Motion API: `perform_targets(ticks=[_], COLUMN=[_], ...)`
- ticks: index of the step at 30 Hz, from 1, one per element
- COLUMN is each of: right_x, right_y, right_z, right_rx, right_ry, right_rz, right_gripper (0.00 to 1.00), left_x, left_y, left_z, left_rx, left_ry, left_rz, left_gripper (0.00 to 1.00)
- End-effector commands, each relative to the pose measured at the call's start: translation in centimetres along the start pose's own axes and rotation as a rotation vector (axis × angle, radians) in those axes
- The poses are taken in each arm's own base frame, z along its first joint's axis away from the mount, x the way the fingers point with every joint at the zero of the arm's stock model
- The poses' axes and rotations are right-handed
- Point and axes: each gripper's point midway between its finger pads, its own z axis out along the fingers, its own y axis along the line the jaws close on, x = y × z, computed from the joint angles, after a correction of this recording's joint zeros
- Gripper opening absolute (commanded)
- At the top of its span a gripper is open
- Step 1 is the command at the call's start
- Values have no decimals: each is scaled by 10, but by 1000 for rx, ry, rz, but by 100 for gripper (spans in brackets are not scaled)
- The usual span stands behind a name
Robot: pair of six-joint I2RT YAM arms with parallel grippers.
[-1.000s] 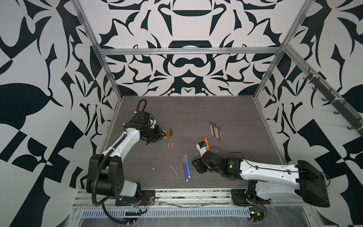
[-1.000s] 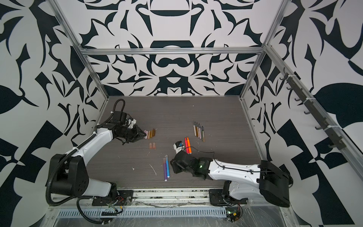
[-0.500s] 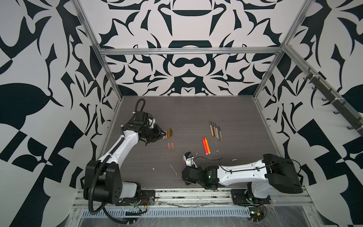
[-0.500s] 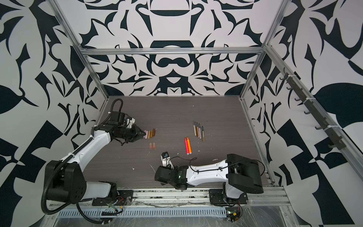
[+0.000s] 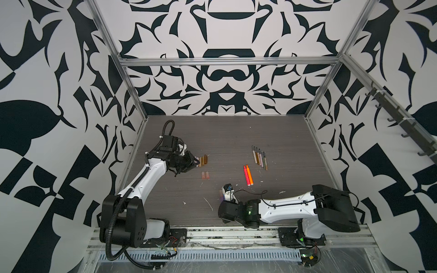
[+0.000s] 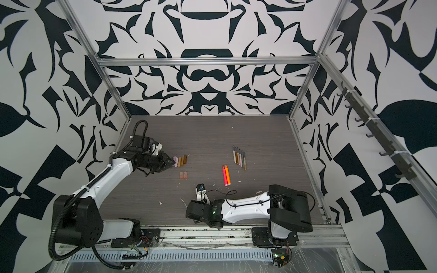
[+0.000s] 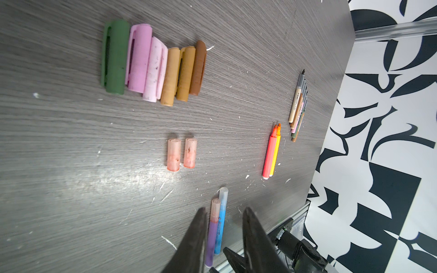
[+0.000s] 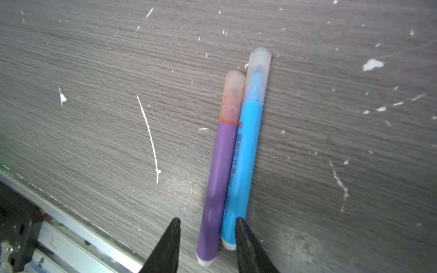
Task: Remove pen caps from pens
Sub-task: Pick up the pen from the bottom-center of the table.
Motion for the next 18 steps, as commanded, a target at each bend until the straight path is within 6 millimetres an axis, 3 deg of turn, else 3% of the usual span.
perform_targets(ticks=[1,18], right_x=[-6,2], right_y=[14,14], right_z=[-5,7], right_rx=[-34,10], right_ry=[-3,75], right_rz=[26,31], right_gripper=[41,39], left_x=[2,3], left_y=[-1,0], left_z=[-3,-9], left_rx=[9,15], left_ry=[7,1], left_rz=[-1,0], left_gripper=[30,30])
